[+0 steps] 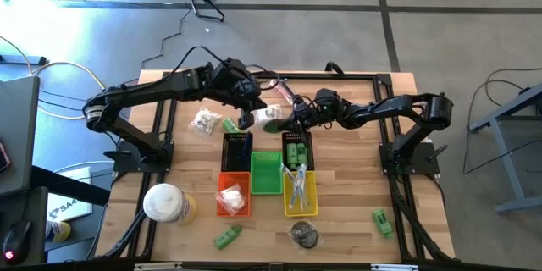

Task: Pick & Place Travel size toiletries
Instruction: Put the top black hairbrush into the green bin, then put the orange toothbrush into the yellow bin

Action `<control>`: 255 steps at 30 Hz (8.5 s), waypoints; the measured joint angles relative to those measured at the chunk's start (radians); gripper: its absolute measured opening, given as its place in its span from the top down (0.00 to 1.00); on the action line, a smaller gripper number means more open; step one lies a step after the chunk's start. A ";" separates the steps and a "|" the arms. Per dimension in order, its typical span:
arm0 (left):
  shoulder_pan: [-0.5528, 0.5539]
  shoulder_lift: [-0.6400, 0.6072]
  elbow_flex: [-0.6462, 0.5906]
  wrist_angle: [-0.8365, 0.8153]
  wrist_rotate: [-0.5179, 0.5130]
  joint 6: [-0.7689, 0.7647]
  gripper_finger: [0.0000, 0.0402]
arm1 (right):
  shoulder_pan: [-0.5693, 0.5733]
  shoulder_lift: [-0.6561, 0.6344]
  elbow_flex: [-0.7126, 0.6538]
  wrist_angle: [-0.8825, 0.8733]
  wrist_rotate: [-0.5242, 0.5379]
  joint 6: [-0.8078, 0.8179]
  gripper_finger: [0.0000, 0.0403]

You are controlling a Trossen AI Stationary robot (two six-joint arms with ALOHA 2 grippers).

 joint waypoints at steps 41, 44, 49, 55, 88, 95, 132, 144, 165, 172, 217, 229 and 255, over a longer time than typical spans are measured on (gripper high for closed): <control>-0.001 -0.815 -0.952 0.615 -0.009 -0.113 1.00 | 0.242 -0.128 0.250 -0.639 0.416 -0.060 0.93; -0.001 -0.814 -0.962 0.611 -0.010 -0.114 1.00 | 0.280 -0.126 0.297 -0.727 0.439 -0.060 0.93; -0.001 -0.811 -0.964 0.614 -0.010 -0.117 1.00 | 0.329 -0.126 0.324 -0.740 0.416 -0.052 0.93; -0.001 -0.811 -0.964 0.615 -0.011 -0.117 1.00 | 0.369 -0.098 0.327 -0.727 0.373 0.014 0.93; -0.001 -0.810 -0.964 0.581 -0.013 -0.120 1.00 | 0.436 0.101 0.326 -0.604 0.239 0.150 0.71; -0.001 -0.810 -0.964 0.575 -0.010 -0.140 1.00 | 0.436 0.101 0.326 -0.614 0.306 0.110 0.48; -0.001 -0.810 -0.964 0.528 -0.012 -0.141 1.00 | 0.284 -0.242 0.325 -0.957 0.432 -0.059 0.99; -0.001 -0.810 -0.964 0.515 -0.014 -0.140 1.00 | 0.200 -0.338 0.322 -1.109 0.423 -0.088 0.99; -0.001 -0.810 -0.964 0.508 -0.010 -0.140 1.00 | 0.067 -0.337 0.085 -0.847 0.251 -0.104 0.99; -0.001 -0.810 -0.964 0.508 -0.010 -0.140 1.00 | 0.045 -0.337 0.032 -0.755 0.235 -0.071 0.99; -0.001 -0.810 -0.964 0.509 -0.096 -0.064 1.00 | -0.068 -0.337 0.029 -0.533 0.242 -0.095 0.99; -0.001 -0.810 -0.964 0.509 -0.096 -0.064 1.00 | -0.017 -0.336 0.029 -0.457 0.348 -0.008 0.99; -0.001 -0.810 -0.964 0.509 -0.095 -0.064 1.00 | 0.102 -0.071 0.319 -0.846 0.711 0.089 1.00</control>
